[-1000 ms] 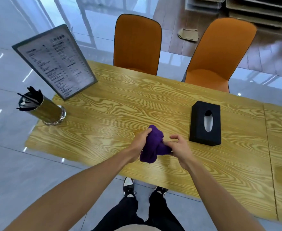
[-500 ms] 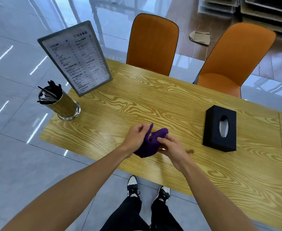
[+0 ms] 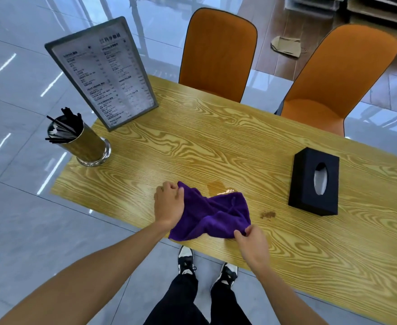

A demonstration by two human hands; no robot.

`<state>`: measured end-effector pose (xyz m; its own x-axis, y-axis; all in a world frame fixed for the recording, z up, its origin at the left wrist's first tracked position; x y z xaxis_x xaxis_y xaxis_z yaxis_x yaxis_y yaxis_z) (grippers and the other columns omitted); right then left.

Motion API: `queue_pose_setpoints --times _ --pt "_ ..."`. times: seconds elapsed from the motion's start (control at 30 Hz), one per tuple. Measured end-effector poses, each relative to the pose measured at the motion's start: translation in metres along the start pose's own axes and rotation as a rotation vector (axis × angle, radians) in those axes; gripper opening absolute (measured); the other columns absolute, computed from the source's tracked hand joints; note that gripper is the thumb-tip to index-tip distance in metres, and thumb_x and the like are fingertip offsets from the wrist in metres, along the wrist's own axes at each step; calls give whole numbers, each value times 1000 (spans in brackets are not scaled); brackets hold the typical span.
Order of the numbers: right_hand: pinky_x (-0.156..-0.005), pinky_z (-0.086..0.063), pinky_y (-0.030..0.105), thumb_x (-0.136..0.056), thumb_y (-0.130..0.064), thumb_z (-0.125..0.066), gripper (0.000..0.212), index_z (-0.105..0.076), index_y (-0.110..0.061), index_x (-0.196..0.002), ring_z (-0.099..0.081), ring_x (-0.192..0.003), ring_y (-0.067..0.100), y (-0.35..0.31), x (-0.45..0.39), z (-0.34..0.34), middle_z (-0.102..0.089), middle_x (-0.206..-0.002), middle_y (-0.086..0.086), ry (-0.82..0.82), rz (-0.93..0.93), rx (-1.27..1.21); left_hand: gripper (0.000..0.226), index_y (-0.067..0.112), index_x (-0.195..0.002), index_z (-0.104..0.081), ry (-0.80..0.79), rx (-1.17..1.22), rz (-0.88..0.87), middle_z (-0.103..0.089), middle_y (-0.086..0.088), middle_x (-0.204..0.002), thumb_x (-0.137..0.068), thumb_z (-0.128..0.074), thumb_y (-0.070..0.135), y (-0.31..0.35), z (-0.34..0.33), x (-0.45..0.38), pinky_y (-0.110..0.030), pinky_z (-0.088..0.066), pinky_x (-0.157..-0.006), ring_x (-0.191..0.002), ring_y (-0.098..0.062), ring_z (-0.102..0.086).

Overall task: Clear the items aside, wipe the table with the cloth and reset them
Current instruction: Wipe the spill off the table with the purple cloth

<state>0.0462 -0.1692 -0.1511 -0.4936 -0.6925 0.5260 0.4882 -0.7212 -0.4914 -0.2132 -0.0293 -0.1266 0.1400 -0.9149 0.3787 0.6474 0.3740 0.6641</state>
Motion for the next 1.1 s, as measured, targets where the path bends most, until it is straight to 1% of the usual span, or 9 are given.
queue_pose_setpoints --times 0.07,0.17,0.27,0.33,0.43,0.53,0.73,0.9,1.1 --pt "-82 -53 40 -94 -32 -68 22 -60 -15 -106 -59 -93 21 -19 4 -7 -60 -103 0 64 316 295 27 18 -119 -58 -57 -245 -147 -57 -7 -118 -100 -52 37 -1 -19 15 -44 -48 -96 -106 -27 -57" --pt "-108 -48 49 -95 -31 -69 52 -58 -3 -138 -56 -131 39 -27 4 -33 -57 -140 23 68 530 591 53 16 -149 -40 -253 -586 -317 -44 -13 -149 -103 -42 43 -15 -64 47 -42 -35 -114 -138 -29 -42" --pt "-128 -13 52 -106 -42 -35 72 -16 -2 -162 -9 -158 41 -20 -11 -53 -12 -169 28 -69 480 753 68 9 -161 -5 -333 -705 -323 0 -21 -168 -107 -31 42 -32 -93 60 -45 -8 -127 -156 -33 2" --pt "-128 -11 52 -102 -45 -19 75 -7 -1 -162 0 -158 41 -17 -21 -59 -2 -169 27 -101 466 718 70 6 -160 7 -328 -714 -331 16 -22 -166 -108 -24 41 -35 -103 57 -44 1 -127 -155 -34 12" --pt "-126 -17 55 -98 -42 -35 78 -18 1 -161 -6 -157 41 -22 -33 -60 -9 -168 28 -82 486 623 70 5 -158 14 -315 -701 -369 22 -21 -163 -108 -21 40 -33 -113 42 -44 5 -127 -154 -34 18" --pt "-128 -8 51 -95 -43 -38 83 -12 -3 -163 3 -158 37 -30 -52 -58 0 -170 23 -81 499 581 70 8 -157 17 -315 -690 -431 24 -17 -163 -107 -20 41 -26 -119 20 -42 10 -125 -151 -30 24" --pt "-126 8 40 -93 -38 -40 86 0 -13 -165 22 -155 22 -70 -102 -54 14 -171 11 -137 568 554 71 12 -158 14 -361 -715 -580 16 -14 -167 -106 -25 40 1 -131 -29 -43 1 -127 -155 -27 15" --pt "-130 -6 44 -93 -33 -49 87 -4 -11 -165 14 -158 23 -109 -148 -47 9 -173 9 -185 596 544 70 9 -160 4 -376 -692 -665 7 -12 -170 -105 -32 31 35 -137 -74 -40 4 -127 -156 -24 10" --pt "-129 -7 42 -95 -31 -52 86 -4 -12 -165 9 -160 24 -129 -178 -42 7 -174 9 -182 577 532 70 10 -161 0 -393 -656 -669 5 -10 -170 -105 -39 27 58 -139 -108 -39 -1 -127 -157 -24 6"
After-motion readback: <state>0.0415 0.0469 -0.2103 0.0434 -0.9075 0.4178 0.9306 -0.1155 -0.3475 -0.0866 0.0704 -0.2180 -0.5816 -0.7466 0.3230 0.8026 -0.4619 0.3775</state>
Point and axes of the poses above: each hand's wrist, its own x-axis away from the middle knuckle, its own z-axis out of the back of the hand, y = z × x, the point moved 6 cm from there along -x, towards the middle knuckle
